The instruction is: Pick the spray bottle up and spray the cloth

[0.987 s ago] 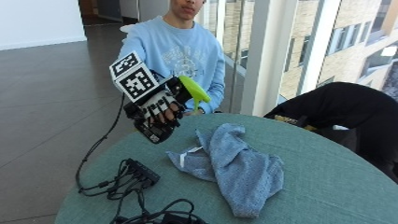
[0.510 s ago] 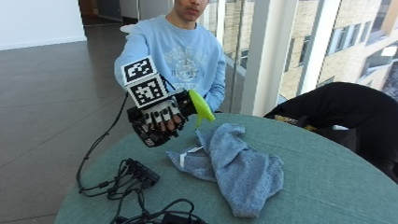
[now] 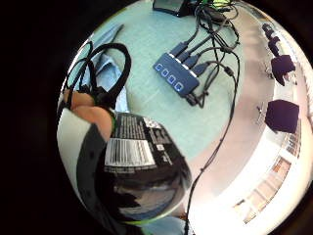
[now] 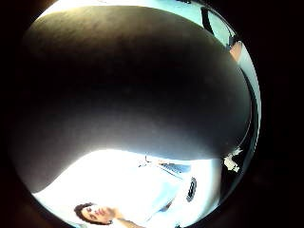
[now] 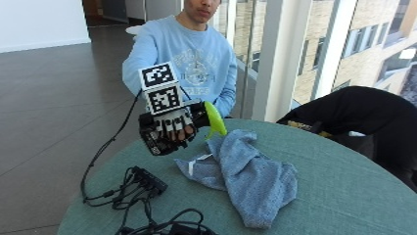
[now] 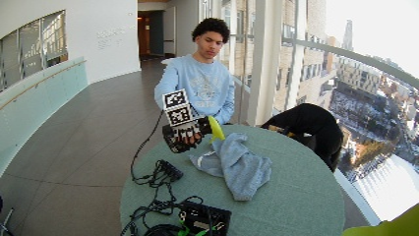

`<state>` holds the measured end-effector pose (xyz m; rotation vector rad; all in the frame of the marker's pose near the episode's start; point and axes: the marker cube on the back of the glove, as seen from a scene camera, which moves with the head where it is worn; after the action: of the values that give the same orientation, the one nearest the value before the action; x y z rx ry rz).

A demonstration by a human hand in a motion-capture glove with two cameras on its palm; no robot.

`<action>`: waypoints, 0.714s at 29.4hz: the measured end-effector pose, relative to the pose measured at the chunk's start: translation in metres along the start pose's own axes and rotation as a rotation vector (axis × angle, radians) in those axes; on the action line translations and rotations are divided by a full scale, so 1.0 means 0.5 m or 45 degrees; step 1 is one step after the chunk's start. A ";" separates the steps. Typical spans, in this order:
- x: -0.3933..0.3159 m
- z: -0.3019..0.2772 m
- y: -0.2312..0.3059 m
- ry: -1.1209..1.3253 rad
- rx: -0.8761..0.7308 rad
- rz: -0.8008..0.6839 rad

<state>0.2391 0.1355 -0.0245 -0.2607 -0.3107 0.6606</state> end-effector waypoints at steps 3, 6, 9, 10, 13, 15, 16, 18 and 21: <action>-0.004 -0.003 0.001 0.006 0.006 -0.003; -0.007 -0.008 0.003 0.019 0.014 -0.007; -0.009 -0.014 0.003 0.022 0.016 -0.013; -0.010 -0.015 0.003 0.023 0.016 -0.015; -0.013 -0.016 0.005 0.034 0.012 -0.019; -0.014 -0.015 0.005 0.038 0.008 -0.021; -0.014 -0.015 0.005 0.039 0.006 -0.022; -0.015 -0.015 0.006 0.040 -0.001 -0.025; -0.015 -0.015 0.006 0.042 -0.008 -0.031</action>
<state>0.2344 0.1320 -0.0340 -0.2734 -0.2841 0.6306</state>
